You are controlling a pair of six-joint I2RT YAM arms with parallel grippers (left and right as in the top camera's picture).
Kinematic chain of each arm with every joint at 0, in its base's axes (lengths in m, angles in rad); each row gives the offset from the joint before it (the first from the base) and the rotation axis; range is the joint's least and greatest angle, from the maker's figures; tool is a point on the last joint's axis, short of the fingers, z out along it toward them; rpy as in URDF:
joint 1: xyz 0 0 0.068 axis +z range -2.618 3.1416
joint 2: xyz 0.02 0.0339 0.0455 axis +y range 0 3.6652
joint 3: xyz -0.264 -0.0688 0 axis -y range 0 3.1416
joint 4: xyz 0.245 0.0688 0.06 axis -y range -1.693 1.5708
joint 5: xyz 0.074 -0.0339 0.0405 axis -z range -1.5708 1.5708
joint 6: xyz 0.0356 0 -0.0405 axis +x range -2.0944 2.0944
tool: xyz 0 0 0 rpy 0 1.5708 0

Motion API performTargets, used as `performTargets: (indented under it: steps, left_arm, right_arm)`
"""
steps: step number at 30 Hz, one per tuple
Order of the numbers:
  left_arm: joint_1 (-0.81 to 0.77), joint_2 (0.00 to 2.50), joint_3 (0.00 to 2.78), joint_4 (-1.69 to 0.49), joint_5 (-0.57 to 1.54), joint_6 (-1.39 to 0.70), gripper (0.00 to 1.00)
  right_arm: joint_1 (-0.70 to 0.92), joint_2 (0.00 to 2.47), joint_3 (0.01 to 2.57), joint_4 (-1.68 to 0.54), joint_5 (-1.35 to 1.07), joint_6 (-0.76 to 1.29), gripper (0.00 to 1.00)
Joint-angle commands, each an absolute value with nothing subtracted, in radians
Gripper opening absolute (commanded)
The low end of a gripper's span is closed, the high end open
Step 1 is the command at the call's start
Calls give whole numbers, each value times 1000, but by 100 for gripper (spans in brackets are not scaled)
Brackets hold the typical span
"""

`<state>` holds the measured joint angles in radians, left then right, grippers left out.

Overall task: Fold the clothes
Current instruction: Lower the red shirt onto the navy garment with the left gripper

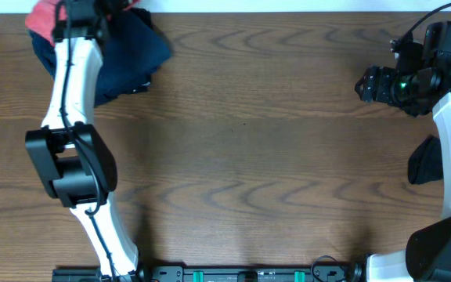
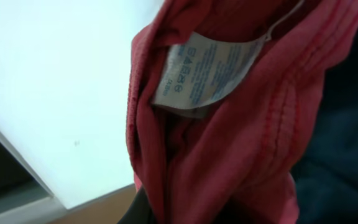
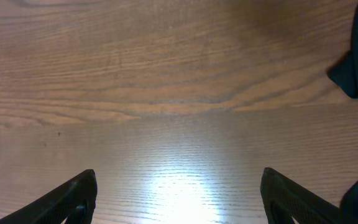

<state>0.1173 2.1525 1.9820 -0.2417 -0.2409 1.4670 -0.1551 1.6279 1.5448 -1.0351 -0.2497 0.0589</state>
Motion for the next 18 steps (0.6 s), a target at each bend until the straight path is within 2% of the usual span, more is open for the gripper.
performTargets:
  steps: [1,6,11,17,18]
  left_arm:
    - [138,2125,2001,-196,-178,1485,6]
    - [141,2125,2001,-148,-159,1485,6]
    - [138,2125,2000,-189,-138,1484,6]
    - [138,2133,2000,-494,-102,1484,6]
    - [138,2134,2000,-555,-82,1484,11]
  right_arm:
    - [-156,1621,1554,-1035,-241,48,82]
    - [-156,1621,1554,-1029,-244,52,82]
    - [-156,1621,1554,-1029,-244,53,82]
    - [-156,1621,1554,-1025,-244,52,82]
    - [-156,1621,1554,-1022,-244,52,82]
